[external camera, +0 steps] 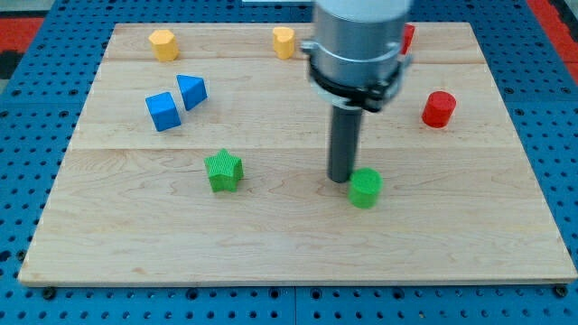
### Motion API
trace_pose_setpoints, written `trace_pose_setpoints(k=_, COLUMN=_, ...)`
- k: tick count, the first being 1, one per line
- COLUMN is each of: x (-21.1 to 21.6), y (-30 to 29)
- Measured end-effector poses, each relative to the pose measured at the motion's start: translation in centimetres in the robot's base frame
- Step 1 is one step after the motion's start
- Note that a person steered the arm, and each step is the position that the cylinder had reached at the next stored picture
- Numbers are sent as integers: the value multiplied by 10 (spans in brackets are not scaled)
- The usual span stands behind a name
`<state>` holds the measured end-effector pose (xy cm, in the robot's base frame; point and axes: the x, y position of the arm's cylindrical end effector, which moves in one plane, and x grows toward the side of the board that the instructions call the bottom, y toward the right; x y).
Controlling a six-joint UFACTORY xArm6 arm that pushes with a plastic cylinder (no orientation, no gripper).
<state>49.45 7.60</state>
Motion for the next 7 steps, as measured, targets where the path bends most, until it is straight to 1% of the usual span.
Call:
trace_pose_setpoints(k=1, x=31, y=30)
trace_pose_setpoints(k=2, x=46, y=-13)
trace_pose_setpoints(k=3, x=41, y=46)
trace_pose_setpoints(k=4, x=34, y=26)
trace_pose_setpoints(k=5, x=9, y=19)
trace_pose_setpoints(k=7, x=9, y=20)
